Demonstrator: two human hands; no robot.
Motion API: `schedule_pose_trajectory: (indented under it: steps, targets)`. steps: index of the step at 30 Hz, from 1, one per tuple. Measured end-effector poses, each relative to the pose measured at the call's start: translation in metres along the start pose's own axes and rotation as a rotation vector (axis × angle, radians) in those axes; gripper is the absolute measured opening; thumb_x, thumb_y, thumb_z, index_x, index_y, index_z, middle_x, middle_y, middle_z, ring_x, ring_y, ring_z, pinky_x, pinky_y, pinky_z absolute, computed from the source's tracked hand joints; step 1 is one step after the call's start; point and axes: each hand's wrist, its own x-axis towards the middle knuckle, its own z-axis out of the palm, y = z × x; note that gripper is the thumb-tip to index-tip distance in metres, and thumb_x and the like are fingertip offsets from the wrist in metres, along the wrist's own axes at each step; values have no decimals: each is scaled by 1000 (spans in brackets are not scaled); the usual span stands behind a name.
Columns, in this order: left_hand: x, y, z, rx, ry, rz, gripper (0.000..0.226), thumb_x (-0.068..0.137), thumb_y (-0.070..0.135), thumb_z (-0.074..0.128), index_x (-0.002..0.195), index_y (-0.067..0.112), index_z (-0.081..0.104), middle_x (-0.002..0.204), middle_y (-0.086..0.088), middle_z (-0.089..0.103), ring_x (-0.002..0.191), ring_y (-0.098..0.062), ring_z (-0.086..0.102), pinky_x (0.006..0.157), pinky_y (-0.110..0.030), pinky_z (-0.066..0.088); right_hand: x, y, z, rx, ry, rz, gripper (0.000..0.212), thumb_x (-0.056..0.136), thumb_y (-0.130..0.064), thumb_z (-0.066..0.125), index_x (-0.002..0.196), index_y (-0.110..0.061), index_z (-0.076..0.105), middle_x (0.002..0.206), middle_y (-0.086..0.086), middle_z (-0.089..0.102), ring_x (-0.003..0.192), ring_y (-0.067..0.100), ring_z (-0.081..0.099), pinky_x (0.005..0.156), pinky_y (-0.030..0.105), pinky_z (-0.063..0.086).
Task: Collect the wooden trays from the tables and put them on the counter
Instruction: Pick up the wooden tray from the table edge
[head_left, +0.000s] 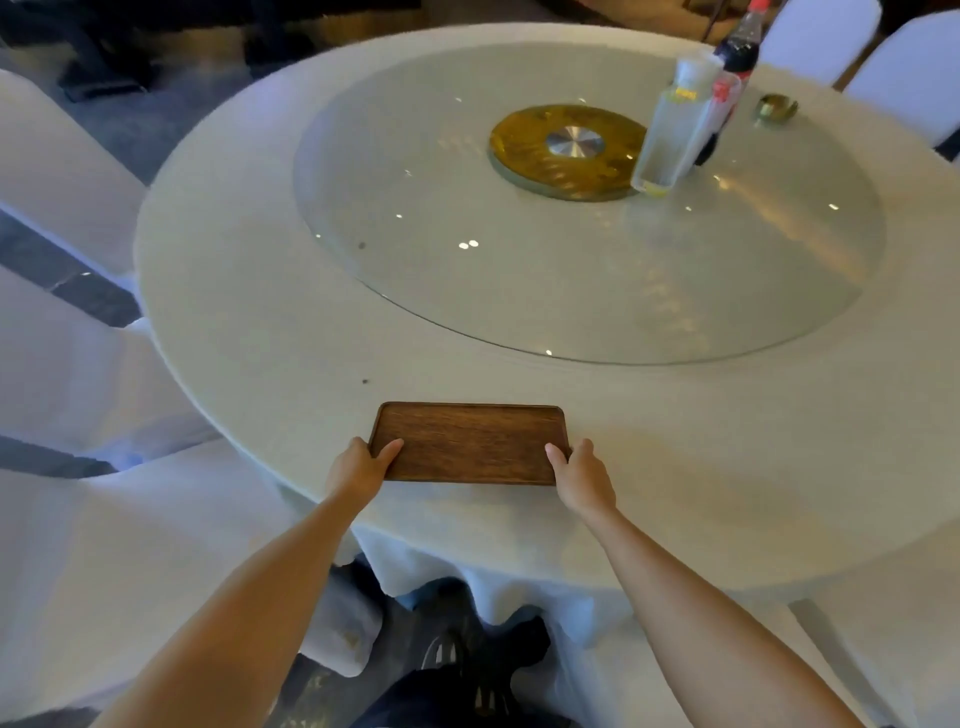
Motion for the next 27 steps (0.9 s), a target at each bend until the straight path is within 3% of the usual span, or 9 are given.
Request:
schedule_pose_trajectory:
  steps: [7, 11, 13, 16, 20, 23, 27]
  targets:
    - [-33, -62, -85, -182, 273, -143, 45, 91, 48, 46, 84, 4, 43, 75, -7, 51, 80, -28, 51, 70, -35, 39, -21, -105, 30, -22, -72, -292, 48, 96, -39, 41, 125, 0, 42, 126, 20, 58, 115, 37, 55, 87, 40, 45]
    - [-51, -105, -137, -328, 429, -193, 44, 91, 43, 51, 62, 14, 35, 61, -2, 44, 79, -40, 56, 67, -35, 39, -48, -166, 59, -1, -119, -464, 46, 96, -39, 43, 121, 0, 44, 121, 20, 60, 112, 37, 56, 80, 37, 42]
    - [-67, -126, -161, -414, 524, -221, 43, 92, 35, 53, 61, 15, 31, 60, 0, 39, 77, -35, 51, 61, -32, 32, -67, -192, 76, 6, -149, -540, 45, 95, -38, 44, 119, 0, 44, 119, 19, 61, 110, 37, 57, 79, 37, 42]
    - [-100, -166, -193, -410, 626, -276, 37, 93, 38, 50, 74, 7, 40, 65, -1, 42, 78, -25, 46, 64, -31, 31, -103, -228, 108, 13, -204, -640, 44, 95, -38, 45, 117, 1, 45, 118, 20, 61, 109, 37, 57, 79, 38, 42]
    - [-147, -243, -234, -380, 751, -390, 42, 91, 46, 49, 86, 4, 42, 83, -11, 52, 78, -26, 47, 69, -33, 36, -170, -273, 163, 1, -300, -771, 46, 95, -37, 45, 120, 2, 44, 123, 20, 59, 111, 38, 56, 87, 42, 45]
    - [-191, -305, -267, -376, 820, -469, 42, 91, 47, 48, 87, 5, 43, 86, -10, 52, 80, -26, 49, 70, -34, 35, -233, -301, 213, -1, -368, -856, 47, 95, -37, 46, 122, 2, 45, 128, 20, 57, 115, 38, 55, 92, 42, 44]
    - [-245, -402, -308, -396, 895, -579, 53, 88, 53, 48, 102, 2, 52, 102, -15, 64, 97, -34, 61, 74, -37, 44, -324, -335, 286, -6, -462, -933, 45, 95, -36, 46, 122, 0, 45, 124, 19, 59, 113, 37, 55, 91, 40, 44]
